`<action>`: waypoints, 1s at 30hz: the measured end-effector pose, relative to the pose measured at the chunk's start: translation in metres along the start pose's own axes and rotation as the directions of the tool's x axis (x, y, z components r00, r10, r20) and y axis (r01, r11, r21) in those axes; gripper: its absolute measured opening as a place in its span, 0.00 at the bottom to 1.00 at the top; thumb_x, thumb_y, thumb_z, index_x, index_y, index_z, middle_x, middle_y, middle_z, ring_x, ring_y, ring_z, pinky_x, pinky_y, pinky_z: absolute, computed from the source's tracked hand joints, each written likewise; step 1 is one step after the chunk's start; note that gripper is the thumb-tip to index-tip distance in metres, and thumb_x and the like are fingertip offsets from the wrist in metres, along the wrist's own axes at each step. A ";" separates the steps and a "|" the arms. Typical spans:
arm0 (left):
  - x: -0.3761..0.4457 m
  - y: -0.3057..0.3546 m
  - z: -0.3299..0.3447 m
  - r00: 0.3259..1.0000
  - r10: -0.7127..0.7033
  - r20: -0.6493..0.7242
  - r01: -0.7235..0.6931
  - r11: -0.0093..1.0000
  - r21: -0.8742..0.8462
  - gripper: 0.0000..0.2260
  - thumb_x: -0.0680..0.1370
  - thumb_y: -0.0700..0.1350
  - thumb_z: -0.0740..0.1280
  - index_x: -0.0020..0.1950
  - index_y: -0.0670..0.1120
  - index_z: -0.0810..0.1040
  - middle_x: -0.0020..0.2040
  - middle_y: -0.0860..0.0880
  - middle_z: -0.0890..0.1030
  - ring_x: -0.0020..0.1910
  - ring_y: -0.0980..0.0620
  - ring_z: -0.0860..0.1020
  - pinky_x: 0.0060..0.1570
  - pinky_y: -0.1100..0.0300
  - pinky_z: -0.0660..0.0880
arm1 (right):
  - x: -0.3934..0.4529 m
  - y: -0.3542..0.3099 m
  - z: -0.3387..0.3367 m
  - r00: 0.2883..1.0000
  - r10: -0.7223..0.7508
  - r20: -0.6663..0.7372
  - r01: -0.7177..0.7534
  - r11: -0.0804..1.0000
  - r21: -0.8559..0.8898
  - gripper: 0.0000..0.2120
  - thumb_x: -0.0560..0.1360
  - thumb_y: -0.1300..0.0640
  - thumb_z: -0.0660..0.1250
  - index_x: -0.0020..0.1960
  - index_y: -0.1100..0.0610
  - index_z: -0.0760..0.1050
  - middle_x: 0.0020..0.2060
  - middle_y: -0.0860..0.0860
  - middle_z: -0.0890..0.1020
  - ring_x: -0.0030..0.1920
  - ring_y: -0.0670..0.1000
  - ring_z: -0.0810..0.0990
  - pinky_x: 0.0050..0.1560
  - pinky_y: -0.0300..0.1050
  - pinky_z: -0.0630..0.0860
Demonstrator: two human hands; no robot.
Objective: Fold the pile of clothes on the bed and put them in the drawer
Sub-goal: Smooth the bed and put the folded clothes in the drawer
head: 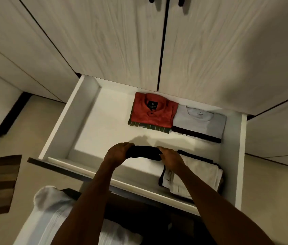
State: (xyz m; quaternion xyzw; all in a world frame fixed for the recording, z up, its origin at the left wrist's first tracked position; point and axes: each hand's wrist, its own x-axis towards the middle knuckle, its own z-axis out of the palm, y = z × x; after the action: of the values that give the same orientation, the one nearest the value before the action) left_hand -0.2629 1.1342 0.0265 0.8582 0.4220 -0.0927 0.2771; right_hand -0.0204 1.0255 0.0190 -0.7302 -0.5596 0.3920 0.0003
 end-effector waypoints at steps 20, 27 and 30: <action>-0.002 -0.064 0.084 0.846 0.012 0.533 -0.212 0.925 0.316 0.32 0.82 0.50 0.58 0.82 0.53 0.46 0.81 0.47 0.37 0.79 0.42 0.36 0.75 0.43 0.37 | -0.001 -0.005 0.130 0.901 0.112 0.418 0.072 0.913 -0.401 0.23 0.84 0.49 0.54 0.78 0.51 0.63 0.80 0.54 0.59 0.80 0.61 0.48 0.78 0.62 0.45; -0.028 -0.051 0.081 0.920 -0.061 0.387 0.004 0.989 0.147 0.48 0.67 0.74 0.28 0.82 0.52 0.48 0.81 0.48 0.40 0.80 0.45 0.41 0.76 0.46 0.40 | -0.026 -0.033 0.106 0.972 0.045 0.233 0.005 0.978 -0.211 0.42 0.76 0.30 0.31 0.81 0.51 0.56 0.79 0.50 0.61 0.79 0.56 0.57 0.76 0.57 0.56; -0.053 -0.040 0.071 0.943 -0.078 0.322 0.047 0.994 0.103 0.53 0.63 0.76 0.21 0.82 0.51 0.46 0.80 0.50 0.40 0.80 0.46 0.43 0.76 0.49 0.38 | -0.059 -0.035 0.105 0.990 -0.030 0.140 0.051 0.987 -0.150 0.46 0.72 0.25 0.32 0.82 0.49 0.46 0.81 0.47 0.51 0.81 0.53 0.49 0.78 0.56 0.47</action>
State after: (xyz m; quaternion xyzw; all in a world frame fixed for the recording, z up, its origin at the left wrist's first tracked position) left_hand -0.3216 1.0783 -0.0274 0.8295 0.3924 -0.2615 0.2992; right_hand -0.1135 0.9439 -0.0046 -0.6877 -0.6015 0.3972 -0.0862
